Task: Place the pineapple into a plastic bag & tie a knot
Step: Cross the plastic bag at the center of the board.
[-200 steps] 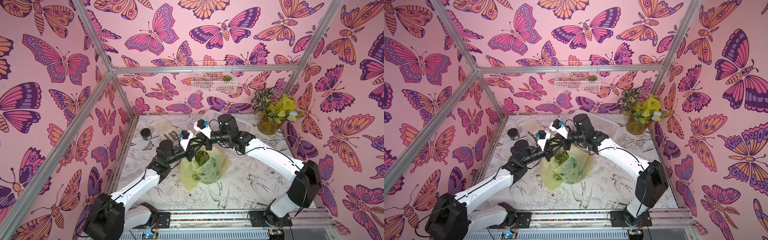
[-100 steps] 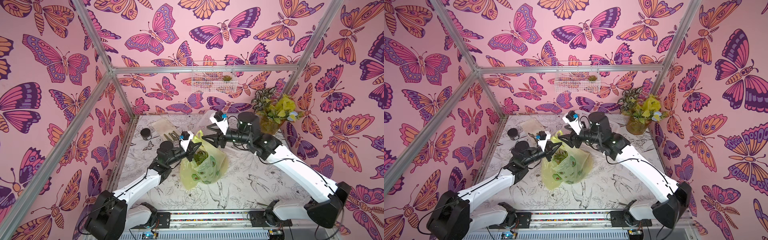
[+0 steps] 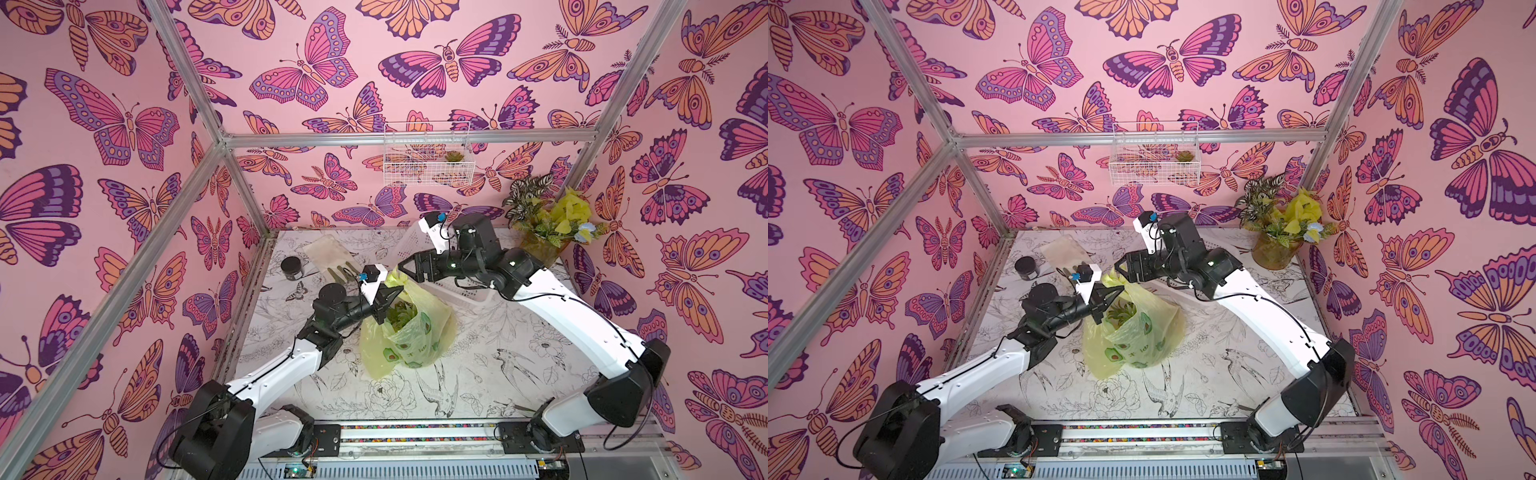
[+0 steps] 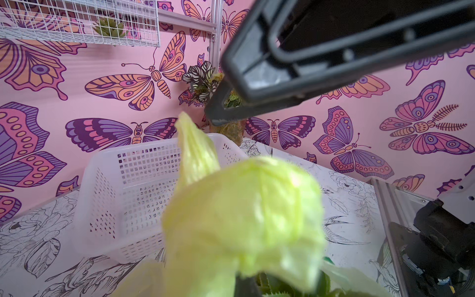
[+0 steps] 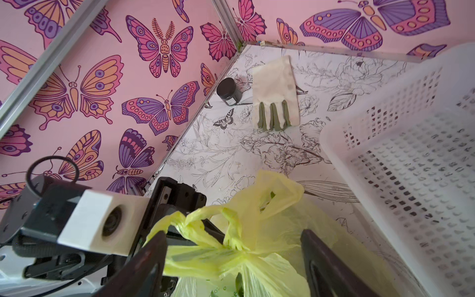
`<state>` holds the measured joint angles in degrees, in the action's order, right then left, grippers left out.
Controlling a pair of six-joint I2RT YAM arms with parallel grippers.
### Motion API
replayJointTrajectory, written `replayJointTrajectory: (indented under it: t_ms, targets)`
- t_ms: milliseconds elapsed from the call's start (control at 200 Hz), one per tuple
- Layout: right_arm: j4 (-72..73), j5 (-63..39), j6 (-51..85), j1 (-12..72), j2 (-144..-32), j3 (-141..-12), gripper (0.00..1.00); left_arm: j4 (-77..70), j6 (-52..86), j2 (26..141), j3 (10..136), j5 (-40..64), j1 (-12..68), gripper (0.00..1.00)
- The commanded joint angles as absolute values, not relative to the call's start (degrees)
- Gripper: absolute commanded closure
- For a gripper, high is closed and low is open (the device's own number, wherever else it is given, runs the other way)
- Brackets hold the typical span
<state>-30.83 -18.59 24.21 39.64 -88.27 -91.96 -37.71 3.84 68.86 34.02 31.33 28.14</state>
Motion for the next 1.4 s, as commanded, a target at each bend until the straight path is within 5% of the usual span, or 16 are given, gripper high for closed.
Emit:
replayJointTrajectory:
  t_ms: [0, 170, 270, 376, 426, 476, 581, 751, 846, 1397]
  targets:
    - [-30.3, -20.7, 28.1, 40.4, -89.7, -94.2, 0.17, -39.8, 3.2, 68.8, 33.0, 32.3, 28.4, 1.00]
    - [-29.5, -22.3, 28.8, 40.9, -94.0, -95.2, 0.20, -39.8, 3.1, 69.2, 33.0, 32.7, 28.5, 1.00]
    - [-30.1, -23.5, 28.8, 41.0, -95.8, -96.3, 0.33, -39.8, 2.9, 69.3, 32.9, 32.5, 28.6, 1.00]
    - [-29.8, -25.4, 29.8, 41.0, -96.2, -96.2, 0.60, -38.7, 2.9, 69.2, 33.1, 31.6, 28.6, 1.00]
    - [-29.7, -25.5, 29.9, 41.0, -95.9, -95.7, 0.86, -38.2, 2.8, 69.1, 33.1, 31.0, 28.6, 1.00]
    - [-29.2, -25.2, 29.9, 41.0, -95.7, -95.0, 1.00, -37.4, 2.7, 68.8, 33.1, 30.3, 28.6, 1.00]
    - [-28.5, -24.8, 30.1, 41.0, -96.0, -94.3, 1.00, -35.8, 2.8, 67.5, 32.5, 28.2, 28.6, 0.98]
    - [-27.7, -24.7, 30.6, 41.0, -97.5, -94.1, 1.00, -33.0, 3.3, 63.8, 31.4, 26.4, 28.6, 0.57]
    - [-27.2, -24.4, 30.6, 41.0, -98.2, -93.8, 1.00, -30.5, 3.3, 61.5, 31.3, 26.2, 28.6, 0.42]
    - [-25.4, -22.6, 30.9, 41.0, -99.0, -91.3, 1.00, -23.2, 5.2, 56.0, 35.6, 30.4, 31.7, 0.24]
